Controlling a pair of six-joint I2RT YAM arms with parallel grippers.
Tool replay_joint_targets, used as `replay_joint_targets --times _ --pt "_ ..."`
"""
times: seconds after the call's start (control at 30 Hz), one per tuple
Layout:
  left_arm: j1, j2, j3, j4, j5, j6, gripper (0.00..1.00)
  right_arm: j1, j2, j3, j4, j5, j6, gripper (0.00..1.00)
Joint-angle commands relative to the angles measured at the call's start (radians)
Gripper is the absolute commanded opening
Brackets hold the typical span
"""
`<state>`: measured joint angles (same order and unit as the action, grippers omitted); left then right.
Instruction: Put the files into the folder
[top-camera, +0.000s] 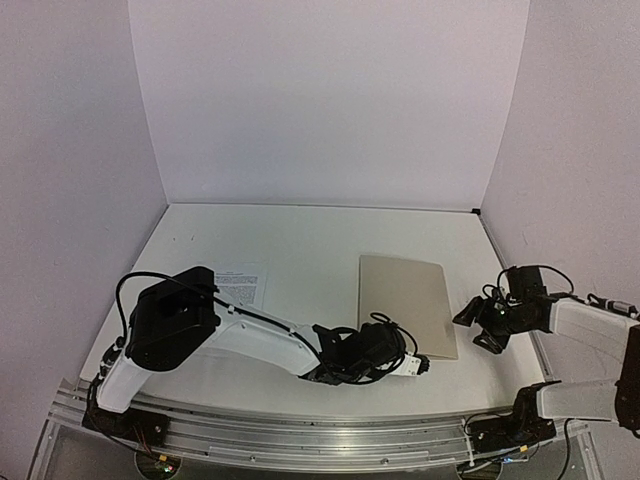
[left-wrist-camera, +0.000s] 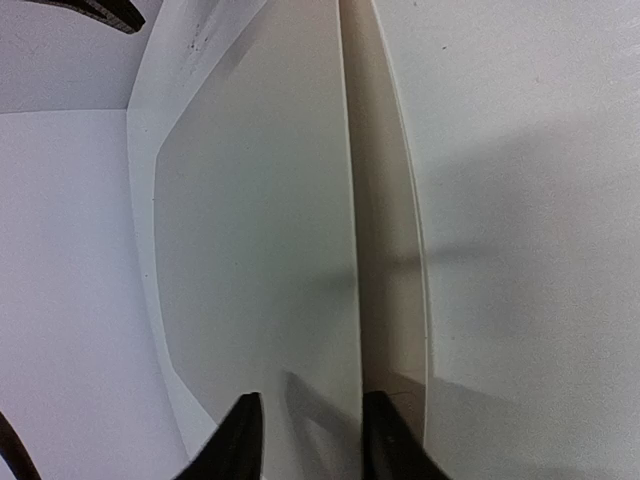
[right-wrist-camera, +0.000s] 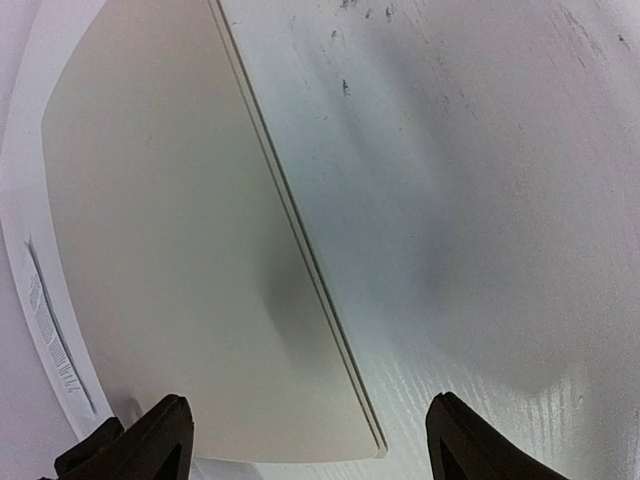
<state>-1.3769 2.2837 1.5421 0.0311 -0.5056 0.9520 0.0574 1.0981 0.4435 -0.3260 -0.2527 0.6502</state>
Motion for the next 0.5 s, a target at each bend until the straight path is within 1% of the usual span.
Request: replay_joint_targets --times 0.0,0.03,0.07,0.1,0.17,0.27,0.3,0.37,0.47 --pt "0.012 0.014 0.017 0.073 -0.026 0.022 0.28 0.004 0.002 0.040 0.014 -0.062 -0.019 0.82" --pt "0.012 0.005 0.001 0.116 -0.028 0.032 0.10 0.005 -0.001 0.040 0.012 -0.080 -0.023 0.83" --pt "0.014 -0.003 -0.010 0.141 -0.028 0.039 0.02 0.005 -0.004 0.042 0.010 -0.091 -0.021 0.84" --pt "0.016 -0.008 -0.014 0.153 -0.026 0.042 0.00 0.004 -0.006 0.044 0.006 -0.098 -0.020 0.85" --pt "0.025 -0.030 -0.023 0.177 -0.011 0.028 0.00 0.005 -0.011 0.068 -0.026 -0.121 -0.012 0.98" --pt "0.033 -0.060 -0.027 0.168 0.011 -0.012 0.00 0.003 -0.001 0.091 -0.048 -0.128 0.000 0.98" --pt "0.035 -0.084 -0.042 0.166 0.032 -0.025 0.00 0.003 0.023 0.095 -0.026 -0.177 0.021 0.98" --pt "0.033 -0.093 -0.055 0.180 0.043 -0.023 0.00 0.003 0.054 0.096 0.007 -0.225 0.051 0.98" --pt "0.035 -0.097 -0.053 0.188 0.043 -0.027 0.00 0.003 0.100 0.113 0.014 -0.241 0.060 0.97"
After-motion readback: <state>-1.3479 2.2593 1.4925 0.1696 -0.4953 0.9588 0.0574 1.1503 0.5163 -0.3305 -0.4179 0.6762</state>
